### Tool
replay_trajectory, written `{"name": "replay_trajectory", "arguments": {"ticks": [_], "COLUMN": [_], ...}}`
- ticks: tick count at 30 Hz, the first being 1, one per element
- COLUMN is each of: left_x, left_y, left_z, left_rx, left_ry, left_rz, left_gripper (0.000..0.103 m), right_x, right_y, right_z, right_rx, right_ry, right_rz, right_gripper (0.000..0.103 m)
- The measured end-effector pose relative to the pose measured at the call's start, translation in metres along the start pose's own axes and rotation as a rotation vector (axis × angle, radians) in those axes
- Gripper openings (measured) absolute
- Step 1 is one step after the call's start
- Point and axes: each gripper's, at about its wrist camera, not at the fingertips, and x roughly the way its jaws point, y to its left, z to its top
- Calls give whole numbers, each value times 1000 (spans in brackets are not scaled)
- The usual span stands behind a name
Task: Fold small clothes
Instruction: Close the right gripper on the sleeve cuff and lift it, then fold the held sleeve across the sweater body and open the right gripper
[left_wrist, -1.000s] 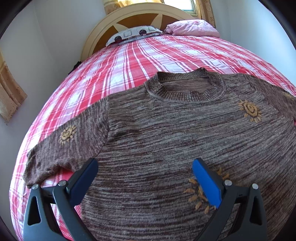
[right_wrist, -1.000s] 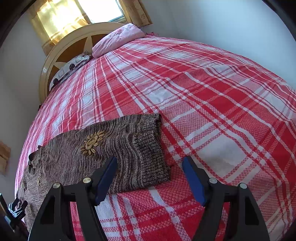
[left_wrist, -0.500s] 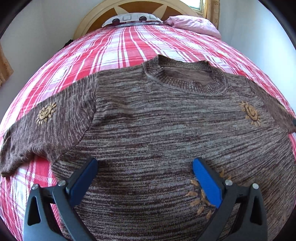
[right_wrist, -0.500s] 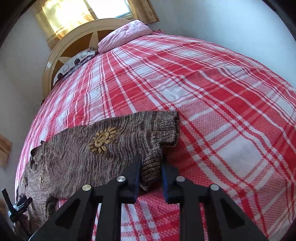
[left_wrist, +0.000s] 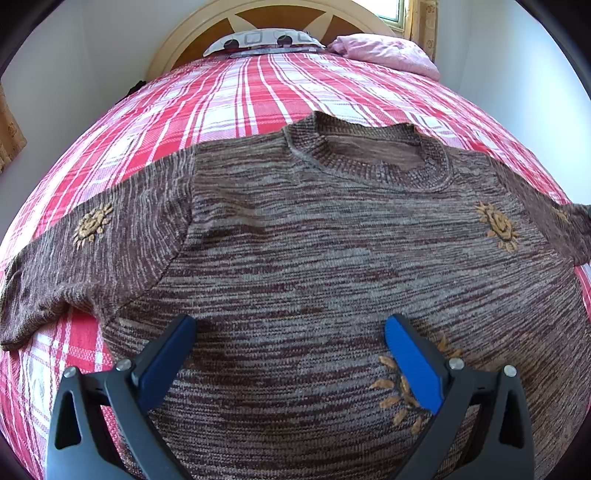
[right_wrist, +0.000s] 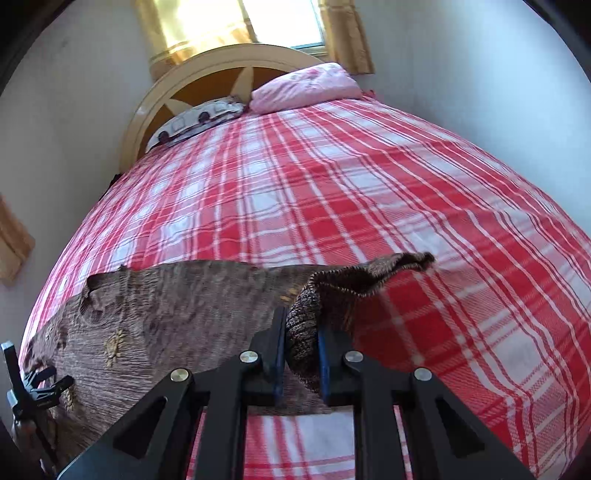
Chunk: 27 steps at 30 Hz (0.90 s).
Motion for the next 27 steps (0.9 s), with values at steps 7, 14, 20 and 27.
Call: {"name": "replay_trajectory", "arguments": {"ticks": [7, 14, 20, 27], "left_x": [0, -1, -3, -30], "left_y": [-1, -1, -1, -48], "left_z": [0, 0, 1, 15], "left_rx": [2, 2, 7, 126], "left_ry": [-2, -3, -4, -59], "left_rz": [5, 4, 5, -33], "left_gripper": [103, 103, 103, 102], "right_x": [10, 31, 25, -18], "right_y": [77, 160, 170, 109], "right_z": [-10, -47, -78, -83], "right_rx": [-180, -395, -453, -383], "right_ry": [11, 95, 133, -25], "right_rz": [54, 176, 296, 231], "right_gripper": [14, 14, 73, 74]}}
